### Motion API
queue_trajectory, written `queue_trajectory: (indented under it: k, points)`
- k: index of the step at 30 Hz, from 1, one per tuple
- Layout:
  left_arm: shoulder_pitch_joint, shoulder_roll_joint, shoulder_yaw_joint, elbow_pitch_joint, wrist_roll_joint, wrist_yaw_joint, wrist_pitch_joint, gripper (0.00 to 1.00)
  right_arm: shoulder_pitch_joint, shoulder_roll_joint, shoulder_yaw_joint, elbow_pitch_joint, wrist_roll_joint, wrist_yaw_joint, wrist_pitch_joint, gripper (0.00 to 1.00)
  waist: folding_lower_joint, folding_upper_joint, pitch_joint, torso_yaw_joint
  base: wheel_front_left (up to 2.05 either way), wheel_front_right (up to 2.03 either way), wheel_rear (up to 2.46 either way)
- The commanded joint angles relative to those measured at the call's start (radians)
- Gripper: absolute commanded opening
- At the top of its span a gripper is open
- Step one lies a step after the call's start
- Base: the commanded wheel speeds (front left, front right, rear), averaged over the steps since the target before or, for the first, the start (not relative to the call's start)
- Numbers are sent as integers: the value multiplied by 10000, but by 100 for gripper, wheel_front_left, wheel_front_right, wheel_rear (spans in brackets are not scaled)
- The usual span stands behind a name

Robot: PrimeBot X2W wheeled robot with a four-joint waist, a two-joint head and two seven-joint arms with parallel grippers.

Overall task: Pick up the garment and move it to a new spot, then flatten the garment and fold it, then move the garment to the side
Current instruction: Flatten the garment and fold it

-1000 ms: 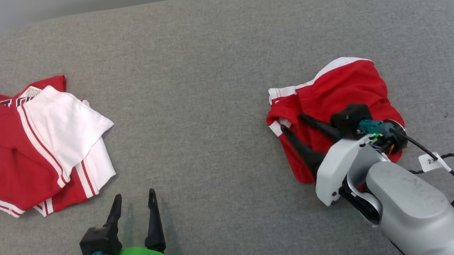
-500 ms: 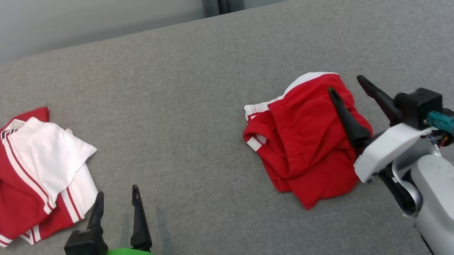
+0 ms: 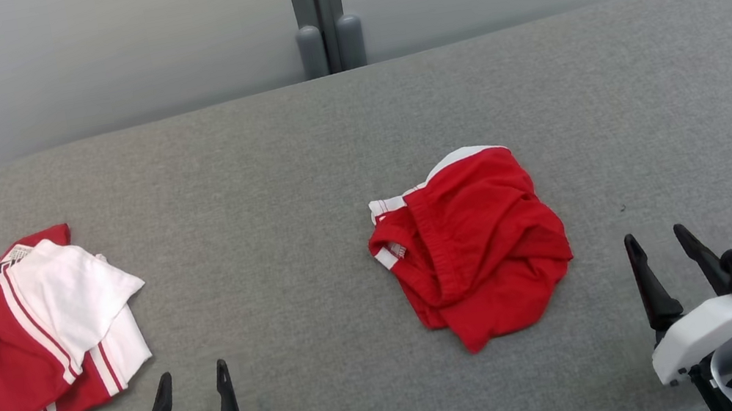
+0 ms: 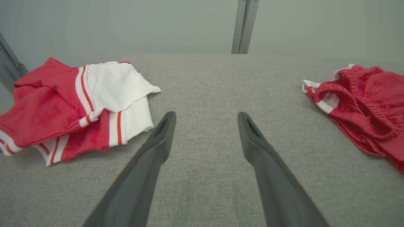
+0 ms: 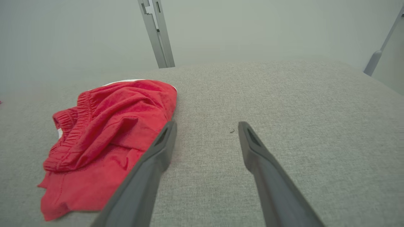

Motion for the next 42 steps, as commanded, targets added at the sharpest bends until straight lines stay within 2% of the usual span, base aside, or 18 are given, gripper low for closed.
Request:
queue_trajectory:
  k: [1,10,20,22,24,25,26,27,28,35,42]
  points:
    - [138,29,-25,-86,-39,82,-5,100,118,-36,0,5,2,-19,-45,100,0,0,-38,-65,0,0,0]
    - [-225,29,-256,-149,-80,85,-4,100,-288,-34,538,240,-128,-19,-45,100,0,0,231,95,0,0,0]
    - [-551,29,-432,-29,-122,-47,-4,100,-1639,-39,1167,1797,-1078,-19,-46,100,0,0,812,505,0,0,0]
    - [-604,29,-430,-9,-110,-80,-5,100,-1822,-37,1157,2032,-1203,-19,-46,94,0,0,887,587,0,0,0]
    - [-647,29,-416,15,-90,-96,-5,100,-1956,-37,1131,2231,-1281,-19,-46,80,0,0,953,659,0,0,0]
    - [-647,29,-403,26,-74,-105,-4,100,-2028,-37,1114,2318,-1311,-19,-46,61,0,0,973,687,0,0,0]
    - [-648,29,-397,33,-61,-117,-5,100,-2073,-37,1120,2393,-1338,-19,-46,49,0,0,982,708,0,0,0]
    - [-658,29,-387,39,-48,-133,-5,100,-2122,-37,1131,2455,-1357,-19,-46,22,0,0,992,731,0,0,0]
    - [-669,29,-377,40,-42,-142,-4,100,-2144,-37,1148,2499,-1369,-19,-47,0,0,0,992,744,0,0,0]
    - [-573,29,-333,11,-62,-132,-5,100,-1662,-37,1365,1836,-1051,-19,-47,0,0,0,864,701,0,0,0]
    - [-416,29,-373,-44,-159,-75,-4,100,-111,-41,1189,117,-746,-19,-46,0,0,0,806,481,0,0,0]
